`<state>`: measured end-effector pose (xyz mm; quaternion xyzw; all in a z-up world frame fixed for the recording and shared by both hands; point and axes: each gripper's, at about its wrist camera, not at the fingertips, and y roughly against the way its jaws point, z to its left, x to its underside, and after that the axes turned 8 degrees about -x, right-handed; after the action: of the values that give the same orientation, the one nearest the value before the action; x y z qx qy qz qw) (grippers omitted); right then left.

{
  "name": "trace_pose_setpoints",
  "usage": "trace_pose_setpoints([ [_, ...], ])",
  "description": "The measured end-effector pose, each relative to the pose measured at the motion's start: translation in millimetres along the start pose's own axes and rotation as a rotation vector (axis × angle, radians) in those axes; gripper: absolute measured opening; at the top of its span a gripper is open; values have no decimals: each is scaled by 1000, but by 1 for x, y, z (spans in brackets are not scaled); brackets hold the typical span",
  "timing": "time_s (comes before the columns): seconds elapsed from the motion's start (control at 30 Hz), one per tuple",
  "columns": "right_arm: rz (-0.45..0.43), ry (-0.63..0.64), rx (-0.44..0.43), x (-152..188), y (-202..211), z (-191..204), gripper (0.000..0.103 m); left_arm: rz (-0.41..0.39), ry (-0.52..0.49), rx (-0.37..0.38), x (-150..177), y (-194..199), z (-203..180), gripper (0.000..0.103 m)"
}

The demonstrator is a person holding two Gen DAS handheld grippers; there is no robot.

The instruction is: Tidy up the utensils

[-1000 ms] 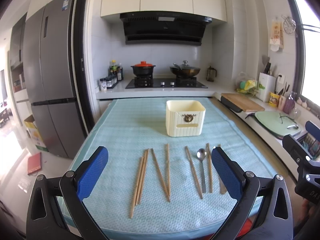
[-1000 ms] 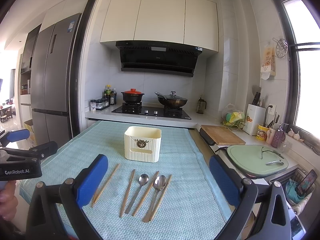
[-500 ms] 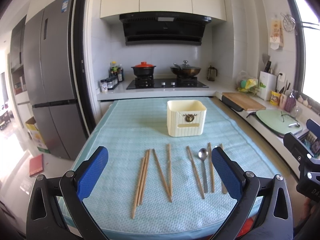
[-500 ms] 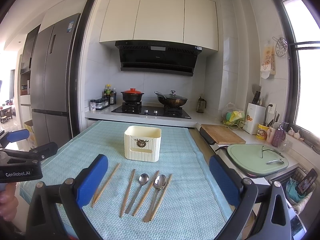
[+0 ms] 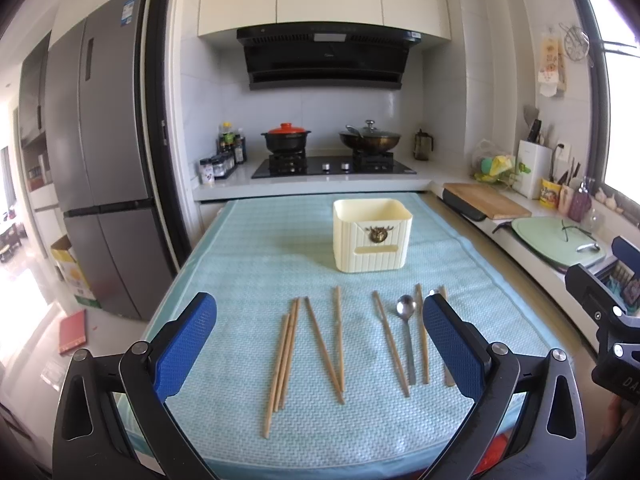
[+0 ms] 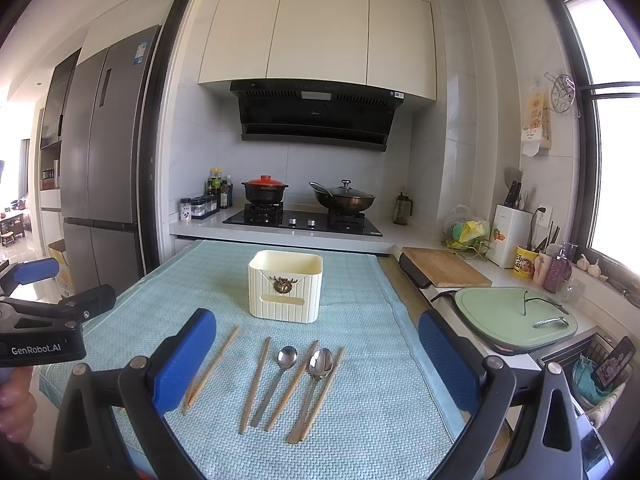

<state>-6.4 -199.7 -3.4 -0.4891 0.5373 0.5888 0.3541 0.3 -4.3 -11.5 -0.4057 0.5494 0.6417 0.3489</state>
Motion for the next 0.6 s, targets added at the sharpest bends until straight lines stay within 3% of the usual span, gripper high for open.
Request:
trace_pose_setpoints([
  [0.6,-1,-2,18,-1,1,1,103,1,-4,-4,1,-1,-1,103],
])
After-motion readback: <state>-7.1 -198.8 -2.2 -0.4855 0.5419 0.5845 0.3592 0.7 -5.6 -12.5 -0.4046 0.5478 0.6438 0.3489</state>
